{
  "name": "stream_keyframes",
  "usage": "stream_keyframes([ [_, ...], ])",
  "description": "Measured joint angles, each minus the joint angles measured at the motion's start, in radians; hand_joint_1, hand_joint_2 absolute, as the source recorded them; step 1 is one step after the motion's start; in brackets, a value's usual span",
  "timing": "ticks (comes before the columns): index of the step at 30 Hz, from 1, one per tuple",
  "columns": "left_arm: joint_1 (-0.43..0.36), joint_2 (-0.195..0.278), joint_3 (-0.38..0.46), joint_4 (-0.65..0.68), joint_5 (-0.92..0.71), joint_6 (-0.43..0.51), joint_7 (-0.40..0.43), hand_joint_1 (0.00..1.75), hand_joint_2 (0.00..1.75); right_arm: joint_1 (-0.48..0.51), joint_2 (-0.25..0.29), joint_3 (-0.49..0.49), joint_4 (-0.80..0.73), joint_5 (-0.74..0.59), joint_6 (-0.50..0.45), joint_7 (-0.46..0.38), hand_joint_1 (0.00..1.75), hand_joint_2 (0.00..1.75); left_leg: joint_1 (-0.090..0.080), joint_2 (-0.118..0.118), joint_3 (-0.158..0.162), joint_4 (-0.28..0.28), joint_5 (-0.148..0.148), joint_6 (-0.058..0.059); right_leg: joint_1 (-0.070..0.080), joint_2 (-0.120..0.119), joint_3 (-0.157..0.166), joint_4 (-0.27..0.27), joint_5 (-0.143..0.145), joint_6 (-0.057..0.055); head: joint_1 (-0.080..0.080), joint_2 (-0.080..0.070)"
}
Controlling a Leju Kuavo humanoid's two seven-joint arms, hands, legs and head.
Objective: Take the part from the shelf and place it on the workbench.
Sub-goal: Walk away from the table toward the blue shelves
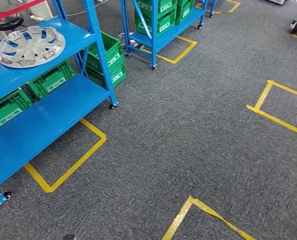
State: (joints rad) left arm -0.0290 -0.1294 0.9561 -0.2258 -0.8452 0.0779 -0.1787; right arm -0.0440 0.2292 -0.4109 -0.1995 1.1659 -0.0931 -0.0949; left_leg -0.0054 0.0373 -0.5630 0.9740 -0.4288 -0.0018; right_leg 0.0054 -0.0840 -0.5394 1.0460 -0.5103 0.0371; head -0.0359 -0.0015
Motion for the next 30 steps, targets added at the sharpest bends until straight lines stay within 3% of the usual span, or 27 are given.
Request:
stream_keyframes([
  [2,-0.002,0.002,0.006,0.000,0.005,0.006,-0.005,0.00,0.00,0.001,0.000,0.000,0.000,-0.002,0.000,0.000,0.00,0.00,0.004,-0.027,0.001,-0.002,-0.001,0.009,-0.003,0.059,-0.056,0.119,-0.057,0.009,0.006,0.000],
  [4,-0.005,0.002,0.015,0.000,0.009,0.012,-0.012,0.00,0.00,0.003,-0.001,0.000,0.000,-0.003,0.000,0.000,0.00,0.00,0.005,-0.057,0.003,-0.001,-0.005,0.013,-0.005,0.079,-0.125,0.250,-0.098,0.012,0.008,0.000],
  [5,-0.004,0.002,0.019,0.000,0.010,0.015,-0.014,0.00,0.00,0.005,-0.001,0.000,0.000,-0.004,-0.001,0.000,0.00,0.00,0.005,-0.072,0.006,-0.001,-0.007,0.012,-0.005,0.081,-0.141,0.270,-0.091,0.012,0.009,0.000],
  [6,-0.002,0.002,0.024,0.000,0.013,0.017,-0.016,0.00,0.00,0.006,-0.001,0.000,0.000,-0.005,-0.001,0.000,0.00,0.00,0.006,-0.087,0.011,-0.001,-0.010,0.011,-0.006,0.083,-0.135,0.247,-0.063,0.012,0.008,0.000],
  [7,0.000,0.002,0.027,0.000,0.015,0.020,-0.018,0.00,0.00,0.006,-0.001,0.000,0.000,-0.005,-0.001,0.000,0.00,0.00,0.007,-0.102,0.017,-0.001,-0.014,0.008,-0.008,0.090,-0.112,0.188,-0.022,0.012,0.008,0.000],
  [9,0.000,0.004,0.036,0.000,0.018,0.025,-0.023,0.00,0.00,0.007,0.000,0.000,0.001,-0.005,0.000,0.000,0.00,0.00,0.008,-0.130,0.025,0.004,-0.025,-0.003,-0.017,0.137,-0.049,0.048,0.036,0.014,0.011,0.000],
  [11,-0.002,0.007,0.044,0.000,0.017,0.033,-0.029,0.00,0.00,0.008,0.000,0.000,0.001,-0.007,0.000,0.000,0.00,0.00,0.009,-0.151,0.023,0.007,-0.036,-0.013,-0.022,0.173,-0.016,-0.016,0.034,0.007,0.012,0.000],
  [13,-0.001,0.009,0.049,0.000,0.016,0.038,-0.037,0.00,0.00,0.008,0.001,0.000,0.001,-0.009,-0.001,-0.001,0.00,0.00,0.013,-0.166,0.022,0.005,-0.042,-0.021,-0.019,0.160,-0.006,-0.021,0.021,-0.010,0.011,0.000],
  [14,0.001,0.009,0.051,-0.001,0.015,0.040,-0.042,0.00,0.00,0.009,0.001,0.000,0.000,-0.010,-0.001,-0.002,0.00,0.00,0.013,-0.155,0.021,0.012,-0.044,-0.025,-0.018,0.149,0.001,-0.023,0.017,-0.018,0.009,0.000],
  [16,-0.003,0.007,0.053,-0.001,0.010,0.047,-0.052,0.00,0.00,0.012,0.001,0.000,0.000,-0.016,-0.003,-0.007,0.00,0.00,0.010,-0.102,-0.017,0.080,-0.066,-0.032,-0.018,0.121,0.027,-0.035,0.006,-0.031,-0.001,0.000],
  [17,-0.006,0.005,0.054,-0.001,0.006,0.050,-0.055,0.00,0.00,0.015,0.000,0.000,0.000,-0.019,-0.004,-0.010,0.00,0.00,0.008,-0.072,-0.058,0.144,-0.084,-0.034,-0.015,0.106,0.042,-0.041,-0.002,-0.034,-0.006,0.000],
  [19,-0.009,0.000,0.054,-0.001,-0.001,0.052,-0.063,0.00,0.00,0.022,-0.003,-0.001,0.000,-0.027,-0.006,-0.019,0.00,0.00,0.008,-0.051,-0.157,0.276,-0.105,-0.035,-0.011,0.076,0.078,-0.056,-0.024,-0.037,-0.010,0.000],
  [20,-0.007,-0.002,0.054,-0.001,-0.003,0.053,-0.067,0.00,0.00,0.026,-0.005,-0.001,0.000,-0.029,-0.005,-0.024,0.00,0.00,0.008,-0.049,-0.191,0.305,-0.089,-0.033,-0.009,0.063,0.097,-0.063,-0.036,-0.036,-0.011,0.000],
  [21,-0.003,-0.003,0.056,-0.001,-0.004,0.052,-0.073,0.00,0.00,0.029,-0.007,-0.001,0.000,-0.030,-0.004,-0.028,0.00,0.00,0.007,-0.048,-0.207,0.295,-0.050,-0.028,-0.007,0.051,0.120,-0.072,-0.050,-0.035,-0.011,0.000],
  [23,0.003,-0.003,0.060,0.000,-0.003,0.049,-0.087,0.00,0.00,0.034,-0.011,-0.002,0.000,-0.030,-0.001,-0.033,0.00,0.00,-0.001,-0.028,-0.188,0.173,0.073,-0.009,-0.003,0.028,0.178,-0.097,-0.078,-0.033,-0.012,0.000],
  [24,0.004,-0.003,0.063,0.000,-0.003,0.047,-0.092,0.00,0.00,0.037,-0.012,-0.002,0.001,-0.030,0.000,-0.034,0.00,0.00,-0.011,-0.004,-0.167,0.110,0.114,0.003,0.002,0.017,0.209,-0.112,-0.094,-0.030,-0.010,0.000],
  [25,0.004,-0.003,0.066,0.000,-0.002,0.046,-0.096,0.00,0.00,0.038,-0.013,-0.002,0.001,-0.031,0.001,-0.035,0.00,0.00,-0.020,0.017,-0.146,0.058,0.130,0.013,0.006,0.006,0.236,-0.127,-0.108,-0.026,-0.009,0.000],
  [26,0.003,-0.002,0.068,0.000,-0.003,0.046,-0.098,0.00,0.00,0.037,-0.013,-0.002,0.001,-0.032,0.001,-0.037,0.00,0.00,-0.028,0.032,-0.131,0.033,0.122,0.020,0.008,-0.004,0.261,-0.143,-0.120,-0.020,-0.006,0.000],
  [28,-0.002,-0.003,0.069,0.000,-0.007,0.046,-0.100,0.00,0.00,0.028,-0.015,-0.004,-0.001,-0.037,0.000,-0.042,0.00,0.00,-0.030,0.023,-0.107,0.025,0.076,0.024,0.011,-0.016,0.284,-0.137,-0.112,-0.006,-0.005,0.000],
  [29,-0.003,-0.003,0.069,0.000,-0.009,0.046,-0.100,0.00,0.00,0.021,-0.015,-0.004,-0.002,-0.039,0.000,-0.045,0.00,0.00,-0.026,0.013,-0.094,0.022,0.063,0.026,0.011,-0.010,0.271,-0.095,-0.092,0.001,-0.005,0.000],
  [30,-0.005,-0.002,0.069,0.000,-0.011,0.046,-0.100,0.00,0.00,0.017,-0.016,-0.005,-0.002,-0.040,0.000,-0.048,0.00,0.00,-0.021,0.004,-0.077,0.015,0.053,0.030,0.010,0.009,0.234,-0.019,-0.067,0.007,-0.003,0.000],
])
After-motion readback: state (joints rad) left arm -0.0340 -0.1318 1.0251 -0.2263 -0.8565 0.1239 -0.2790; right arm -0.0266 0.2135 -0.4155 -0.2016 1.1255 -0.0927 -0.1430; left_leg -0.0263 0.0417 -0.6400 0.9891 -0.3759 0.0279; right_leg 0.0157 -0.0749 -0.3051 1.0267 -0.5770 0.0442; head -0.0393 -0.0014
